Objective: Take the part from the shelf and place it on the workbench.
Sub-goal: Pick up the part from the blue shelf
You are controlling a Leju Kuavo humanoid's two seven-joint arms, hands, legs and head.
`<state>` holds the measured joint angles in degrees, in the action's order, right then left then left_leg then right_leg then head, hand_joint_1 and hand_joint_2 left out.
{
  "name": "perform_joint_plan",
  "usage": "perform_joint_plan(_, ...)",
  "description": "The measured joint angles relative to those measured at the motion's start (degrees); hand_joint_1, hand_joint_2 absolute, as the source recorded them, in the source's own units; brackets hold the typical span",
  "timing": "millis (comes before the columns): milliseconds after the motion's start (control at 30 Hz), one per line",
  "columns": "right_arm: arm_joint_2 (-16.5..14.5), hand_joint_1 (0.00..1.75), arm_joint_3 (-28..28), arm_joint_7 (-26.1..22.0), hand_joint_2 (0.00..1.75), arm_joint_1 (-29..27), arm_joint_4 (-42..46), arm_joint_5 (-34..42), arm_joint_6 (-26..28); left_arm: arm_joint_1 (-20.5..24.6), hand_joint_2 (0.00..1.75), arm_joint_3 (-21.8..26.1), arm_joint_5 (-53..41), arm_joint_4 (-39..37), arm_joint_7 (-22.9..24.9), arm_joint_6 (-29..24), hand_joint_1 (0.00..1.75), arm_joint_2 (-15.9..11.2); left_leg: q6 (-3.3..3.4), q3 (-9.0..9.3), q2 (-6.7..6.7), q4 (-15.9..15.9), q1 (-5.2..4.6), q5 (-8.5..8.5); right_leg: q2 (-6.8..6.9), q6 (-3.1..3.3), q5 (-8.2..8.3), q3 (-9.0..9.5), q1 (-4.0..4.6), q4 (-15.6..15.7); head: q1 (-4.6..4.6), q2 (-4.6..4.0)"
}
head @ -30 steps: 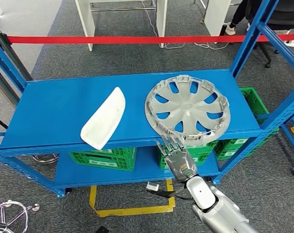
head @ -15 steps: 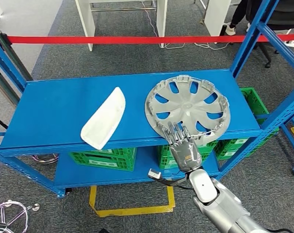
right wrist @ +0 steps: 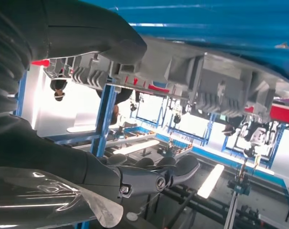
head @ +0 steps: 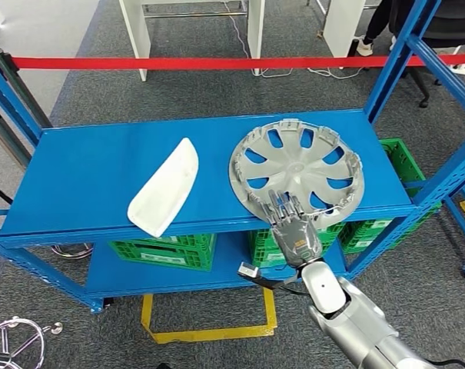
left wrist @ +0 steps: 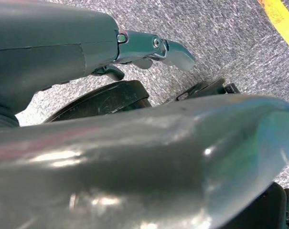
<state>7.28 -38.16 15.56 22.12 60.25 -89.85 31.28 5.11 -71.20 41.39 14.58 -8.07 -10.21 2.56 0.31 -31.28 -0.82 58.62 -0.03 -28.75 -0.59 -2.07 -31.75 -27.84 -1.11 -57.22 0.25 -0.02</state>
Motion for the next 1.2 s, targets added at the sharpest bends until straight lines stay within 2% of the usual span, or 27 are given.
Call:
perform_joint_plan(367, -0.15, 0.0, 2.86, -1.09, 1.75, 1.8, -2.96, 0.07, -2.56, -0.28, 0.0, 1.2, 0.31, -0.04, -0.29, -0.02, 0.0, 0.01, 0.01, -0.01, -0.01, 0.0, -0.01, 0.01, 0.01, 0.0, 0.01, 0.01, 0.0, 0.0, 0.0, 0.0)
perform_joint_plan(700, -1.48, 0.0, 6.87, -1.72, 1.75, 3.42, -4.73, 1.03, -5.52, -0.46, 0.0, 1.6, 0.21, -0.17, -0.8, -0.24, 0.0, 0.05, 0.0, -0.01, -0.01, 0.0, 0.0, 0.03, 0.01, 0.0, 0.02, 0.01, 0.0, -0.01, 0.01, 0.0)
perform_joint_plan(1033, -2.01, 0.0, 8.11, -1.75, 1.75, 3.79, -5.61, 1.22, -5.83, -0.49, 0.0, 2.11, 0.18, -0.36, -0.81, -0.24, 0.0, 0.13, 0.0, -0.01, -0.01, 0.0, -0.01, 0.03, 0.01, 0.0, 0.02, 0.01, 0.0, -0.01, 0.01, 0.0)
perform_joint_plan(1200, -2.25, 0.0, 8.37, -2.04, 1.75, 4.37, -5.94, 2.35, -8.45, -0.49, 0.0, 2.21, 0.03, -0.42, -0.81, -0.14, 0.0, 0.13, 0.0, 0.0, -0.01, 0.0, 0.0, 0.03, 0.0, 0.0, 0.02, 0.01, 0.0, -0.01, 0.01, 0.0)
